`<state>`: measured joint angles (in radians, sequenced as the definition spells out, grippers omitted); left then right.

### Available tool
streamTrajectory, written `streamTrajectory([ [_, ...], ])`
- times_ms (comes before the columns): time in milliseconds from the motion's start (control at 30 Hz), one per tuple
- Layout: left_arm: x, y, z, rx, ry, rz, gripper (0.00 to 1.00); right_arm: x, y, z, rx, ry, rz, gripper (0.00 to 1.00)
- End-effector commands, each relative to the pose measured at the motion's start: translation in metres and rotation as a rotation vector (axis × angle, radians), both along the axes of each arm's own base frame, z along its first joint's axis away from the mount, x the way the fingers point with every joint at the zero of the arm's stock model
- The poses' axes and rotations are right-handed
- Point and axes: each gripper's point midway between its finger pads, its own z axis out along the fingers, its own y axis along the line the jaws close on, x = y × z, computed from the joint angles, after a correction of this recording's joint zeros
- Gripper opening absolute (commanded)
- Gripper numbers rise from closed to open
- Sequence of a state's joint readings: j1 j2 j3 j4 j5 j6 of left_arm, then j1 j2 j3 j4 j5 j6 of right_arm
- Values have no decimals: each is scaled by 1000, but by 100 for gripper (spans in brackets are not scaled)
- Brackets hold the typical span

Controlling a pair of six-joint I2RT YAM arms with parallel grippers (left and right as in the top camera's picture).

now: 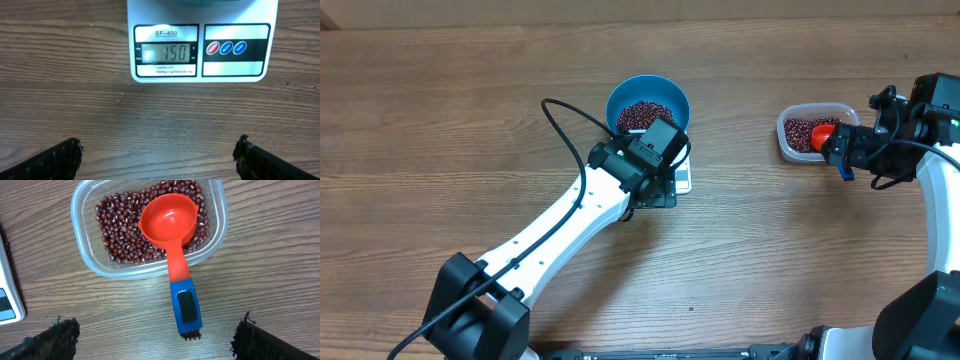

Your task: Scoop item into bowl and weigh 150g on scale

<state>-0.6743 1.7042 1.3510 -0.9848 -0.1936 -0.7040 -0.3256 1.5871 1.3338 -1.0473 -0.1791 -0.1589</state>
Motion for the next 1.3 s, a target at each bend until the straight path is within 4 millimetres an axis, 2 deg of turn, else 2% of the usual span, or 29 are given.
streamTrajectory([
  [0, 5, 4, 20, -7, -59, -9, 100, 6, -1, 8, -7, -29, 7, 100],
  [200, 12, 14, 29, -10, -91, -1, 100, 6, -1, 8, -7, -29, 7, 100],
  [433, 30, 24, 63, -63, -267, -71, 100, 6, -1, 8, -7, -29, 7, 100],
  [700, 15, 88, 80, -117, -467, 0, 100, 6, -1, 8, -7, -29, 7, 100],
  [900, 8, 125, 98, -146, -639, 17, 99, 6, -1, 8, -7, -29, 6, 100],
  [1067, 8, 151, 110, -161, -817, 27, 100, 6, -1, 8, -7, -29, 7, 100],
  [1267, 5, 169, 121, -155, -983, 20, 100, 6, -1, 8, -7, -29, 6, 100],
])
